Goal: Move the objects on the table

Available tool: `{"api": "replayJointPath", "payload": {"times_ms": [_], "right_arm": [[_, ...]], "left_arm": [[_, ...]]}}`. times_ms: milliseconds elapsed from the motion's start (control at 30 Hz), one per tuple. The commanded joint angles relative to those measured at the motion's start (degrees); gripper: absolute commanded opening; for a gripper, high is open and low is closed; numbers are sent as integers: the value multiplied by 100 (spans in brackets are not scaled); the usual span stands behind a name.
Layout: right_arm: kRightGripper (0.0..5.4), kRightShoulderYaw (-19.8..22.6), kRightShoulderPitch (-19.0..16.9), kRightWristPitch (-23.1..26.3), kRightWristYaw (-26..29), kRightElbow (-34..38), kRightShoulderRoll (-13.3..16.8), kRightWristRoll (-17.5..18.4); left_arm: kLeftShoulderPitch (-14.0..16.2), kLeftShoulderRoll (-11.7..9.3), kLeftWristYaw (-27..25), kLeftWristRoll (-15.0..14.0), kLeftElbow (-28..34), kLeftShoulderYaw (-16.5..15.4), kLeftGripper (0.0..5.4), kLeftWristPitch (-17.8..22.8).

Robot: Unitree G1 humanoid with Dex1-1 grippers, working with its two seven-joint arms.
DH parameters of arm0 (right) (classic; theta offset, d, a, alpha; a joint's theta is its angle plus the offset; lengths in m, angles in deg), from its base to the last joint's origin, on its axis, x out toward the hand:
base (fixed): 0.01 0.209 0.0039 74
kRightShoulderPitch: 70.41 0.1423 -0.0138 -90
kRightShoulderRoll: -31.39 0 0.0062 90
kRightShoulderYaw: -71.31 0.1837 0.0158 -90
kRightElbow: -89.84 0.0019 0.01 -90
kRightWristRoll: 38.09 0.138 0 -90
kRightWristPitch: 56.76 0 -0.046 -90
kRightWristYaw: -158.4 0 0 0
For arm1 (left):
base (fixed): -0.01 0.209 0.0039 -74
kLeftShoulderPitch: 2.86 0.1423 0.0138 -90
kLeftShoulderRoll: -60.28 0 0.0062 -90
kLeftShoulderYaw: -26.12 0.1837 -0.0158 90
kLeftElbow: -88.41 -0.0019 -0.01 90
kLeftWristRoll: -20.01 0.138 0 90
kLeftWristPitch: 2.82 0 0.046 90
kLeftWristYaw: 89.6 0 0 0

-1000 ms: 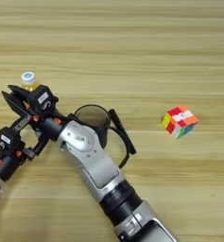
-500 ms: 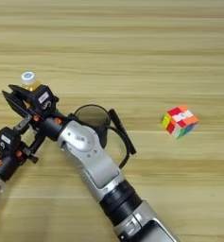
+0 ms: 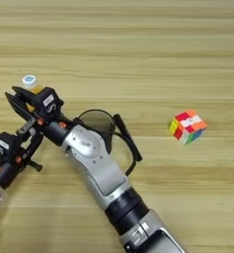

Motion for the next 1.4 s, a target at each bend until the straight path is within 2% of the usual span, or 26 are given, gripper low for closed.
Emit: {"api": "replayJointPath", "payload": {"times_ms": [33,267,300,433,800,1033,1200,1400], "right_arm": [[67,112,-75,-3,-62,-52,-492,-4],[67,124,-67,-4,-67,-58,-478,-13],[103,123,-68,0,-80,-55,-476,-26],[162,189,-50,-4,-135,-24,-474,-27],[297,686,-7,72,-262,494,-324,45],[373,1298,19,247,-406,1245,-75,190],[445,1946,6,476,-511,1764,198,246],[528,2283,28,567,-553,1813,235,302]], "left_arm": [[-24,-1,-28,17,-43,21,80,-30],[-44,-1,-19,6,-62,17,76,-21],[-45,-3,-19,7,-65,17,75,-21],[-44,-5,-33,10,-68,22,67,-22],[-3,-1,-31,-6,13,-19,67,-9],[108,-30,42,-49,265,-120,67,137],[203,-46,74,-46,402,-154,67,213],[317,-179,140,-77,583,-375,67,376]]}}
